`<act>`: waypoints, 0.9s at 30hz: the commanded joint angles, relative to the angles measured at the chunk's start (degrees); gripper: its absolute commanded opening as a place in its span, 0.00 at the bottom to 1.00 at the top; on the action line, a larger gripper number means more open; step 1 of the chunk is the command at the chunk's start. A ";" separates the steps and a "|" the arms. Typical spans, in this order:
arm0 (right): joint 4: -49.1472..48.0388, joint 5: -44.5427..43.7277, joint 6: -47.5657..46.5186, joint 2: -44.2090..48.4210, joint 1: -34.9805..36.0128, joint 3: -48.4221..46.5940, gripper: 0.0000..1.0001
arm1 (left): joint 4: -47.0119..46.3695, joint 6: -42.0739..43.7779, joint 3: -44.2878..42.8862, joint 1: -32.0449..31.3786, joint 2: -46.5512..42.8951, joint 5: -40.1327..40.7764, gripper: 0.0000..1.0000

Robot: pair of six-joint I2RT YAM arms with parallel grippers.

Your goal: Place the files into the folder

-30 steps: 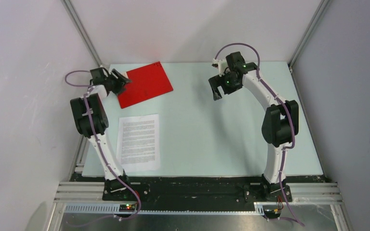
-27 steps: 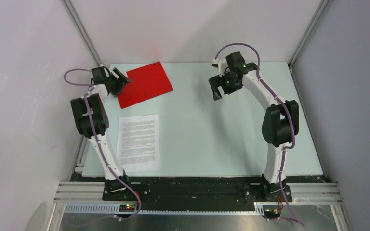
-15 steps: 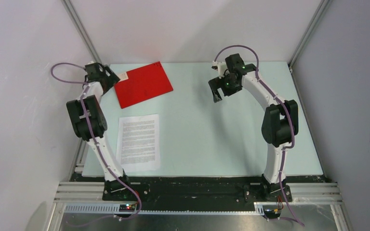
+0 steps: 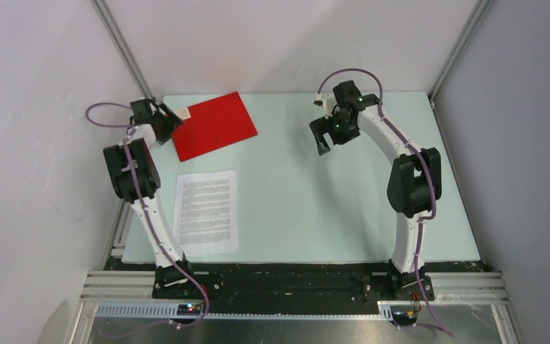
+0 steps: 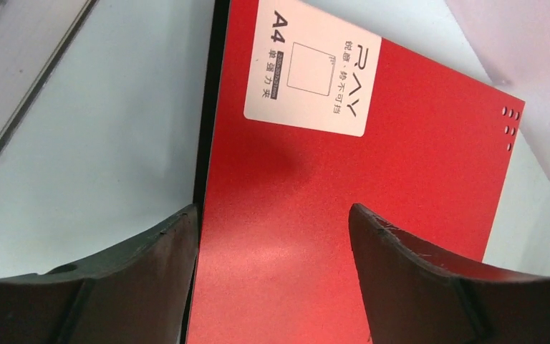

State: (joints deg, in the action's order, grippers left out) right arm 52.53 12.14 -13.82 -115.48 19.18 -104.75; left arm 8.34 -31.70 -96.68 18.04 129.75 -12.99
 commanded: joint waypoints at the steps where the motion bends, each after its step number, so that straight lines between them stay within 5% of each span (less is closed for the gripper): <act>1: 2.55 -1.21 -0.66 -2.36 0.28 -4.87 0.99 | -3.25 -1.93 -1.78 0.60 0.94 -5.28 0.77; 11: 2.88 -0.89 -0.45 -3.29 0.05 -5.28 1.00 | -9.77 -1.60 -1.78 0.72 1.54 -17.43 0.62; 27: 2.82 -0.98 -0.51 -4.14 -0.44 -6.04 0.99 | -12.04 -12.37 -4.17 -5.78 5.97 -36.80 0.59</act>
State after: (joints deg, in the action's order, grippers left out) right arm 55.24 11.38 -13.85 -119.11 19.00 -108.42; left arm -1.23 -39.24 -100.01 16.82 135.55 -41.93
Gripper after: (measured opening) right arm 0.993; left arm 0.598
